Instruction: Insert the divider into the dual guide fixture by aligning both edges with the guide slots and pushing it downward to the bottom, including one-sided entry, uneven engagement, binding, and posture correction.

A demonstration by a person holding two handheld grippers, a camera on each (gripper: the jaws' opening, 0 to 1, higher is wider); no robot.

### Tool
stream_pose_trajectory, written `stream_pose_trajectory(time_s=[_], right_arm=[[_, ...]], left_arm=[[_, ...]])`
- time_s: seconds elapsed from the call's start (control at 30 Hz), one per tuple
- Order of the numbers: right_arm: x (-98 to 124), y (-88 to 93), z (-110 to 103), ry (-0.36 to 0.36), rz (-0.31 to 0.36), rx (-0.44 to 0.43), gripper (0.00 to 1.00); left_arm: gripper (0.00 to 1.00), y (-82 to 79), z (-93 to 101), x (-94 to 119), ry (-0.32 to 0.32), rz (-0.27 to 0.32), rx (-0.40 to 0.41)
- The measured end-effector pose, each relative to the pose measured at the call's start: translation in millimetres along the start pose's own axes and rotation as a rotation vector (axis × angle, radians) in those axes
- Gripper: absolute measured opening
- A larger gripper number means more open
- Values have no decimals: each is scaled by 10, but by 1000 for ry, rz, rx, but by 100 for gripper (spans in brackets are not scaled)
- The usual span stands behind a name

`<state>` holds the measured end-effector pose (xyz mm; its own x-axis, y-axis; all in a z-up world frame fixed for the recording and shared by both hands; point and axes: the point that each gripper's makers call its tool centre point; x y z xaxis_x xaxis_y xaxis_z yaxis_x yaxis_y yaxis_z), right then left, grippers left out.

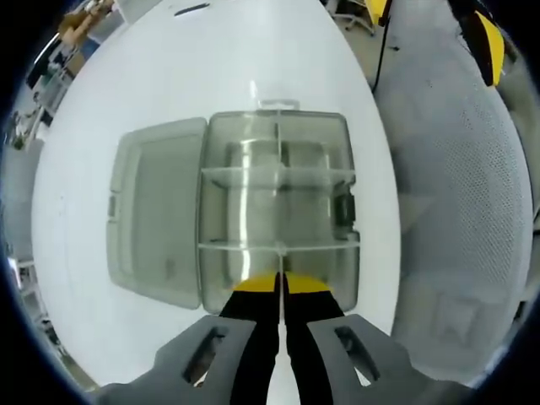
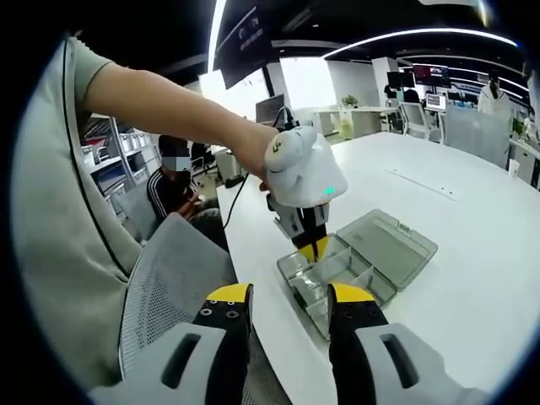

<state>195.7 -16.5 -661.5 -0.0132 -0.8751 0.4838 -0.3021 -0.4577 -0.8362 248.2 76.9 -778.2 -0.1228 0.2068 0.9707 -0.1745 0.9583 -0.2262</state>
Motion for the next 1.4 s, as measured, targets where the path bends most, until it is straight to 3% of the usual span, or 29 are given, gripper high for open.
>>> stream_pose_trajectory(time_s=[0.43, 0.53, 0.8, 1.23, 1.4], right_arm=[[19, -22, 8, 0, -8, 10, 33], [25, -14, 16, 0, -13, 11, 33], [34, -4, 7, -3, -23, 18, 33], [55, 53, 39, -6, -51, 31, 34], [82, 93, 77, -5, -70, 35, 34]], left_arm=[[0, 0, -15, 2, -25, 23, 35], [7, -5, -32, 12, -38, 31, 55], [11, 24, -41, 75, -63, 57, 82], [21, 73, -54, 254, -127, 166, 177], [23, 55, -41, 379, -156, 240, 250]])
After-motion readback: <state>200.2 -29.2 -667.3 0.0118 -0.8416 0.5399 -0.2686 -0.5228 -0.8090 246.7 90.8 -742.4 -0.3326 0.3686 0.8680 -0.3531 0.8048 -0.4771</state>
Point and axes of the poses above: the point that each gripper's makers call its tool centre point, and the gripper's own axes: x roughly backward along the fingers, z roughly to its right, y roughly out of its underside, and after that the axes turned 6 degrees about -y, right-handed
